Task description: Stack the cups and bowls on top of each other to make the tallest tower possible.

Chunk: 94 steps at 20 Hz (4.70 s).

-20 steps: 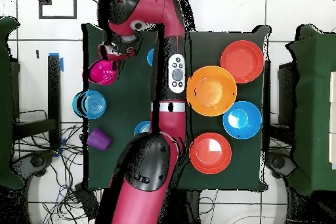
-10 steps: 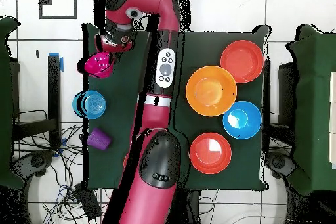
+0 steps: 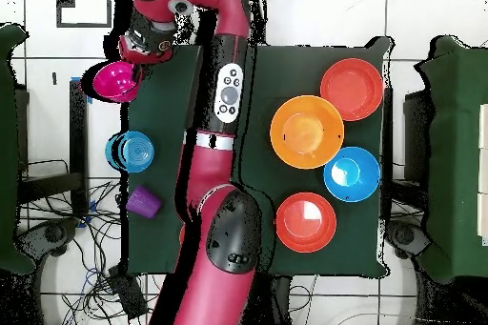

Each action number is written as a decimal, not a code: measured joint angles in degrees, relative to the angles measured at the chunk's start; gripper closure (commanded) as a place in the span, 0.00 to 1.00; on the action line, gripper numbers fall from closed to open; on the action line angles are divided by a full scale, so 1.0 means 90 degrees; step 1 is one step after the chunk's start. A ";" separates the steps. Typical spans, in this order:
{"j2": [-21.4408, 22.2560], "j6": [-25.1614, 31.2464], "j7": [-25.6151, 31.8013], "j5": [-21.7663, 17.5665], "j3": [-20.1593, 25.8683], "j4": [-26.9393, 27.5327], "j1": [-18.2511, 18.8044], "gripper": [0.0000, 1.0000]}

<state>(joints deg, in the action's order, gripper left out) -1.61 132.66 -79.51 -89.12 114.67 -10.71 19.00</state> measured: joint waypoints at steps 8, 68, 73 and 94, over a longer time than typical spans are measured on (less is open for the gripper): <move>-0.0010 0.0000 0.0170 -0.0049 0.0567 0.0004 0.0062 1.00; 0.0411 -0.1660 0.4400 -0.5210 0.3893 0.0024 0.0383 1.00; 0.0377 -0.1881 0.4635 -0.5311 0.3922 0.0025 0.0465 1.00; -0.0173 -0.2828 0.4908 -0.5645 0.4315 0.0027 0.0546 1.00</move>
<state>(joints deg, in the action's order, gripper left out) -3.17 107.21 -35.34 -139.92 153.51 -10.47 23.91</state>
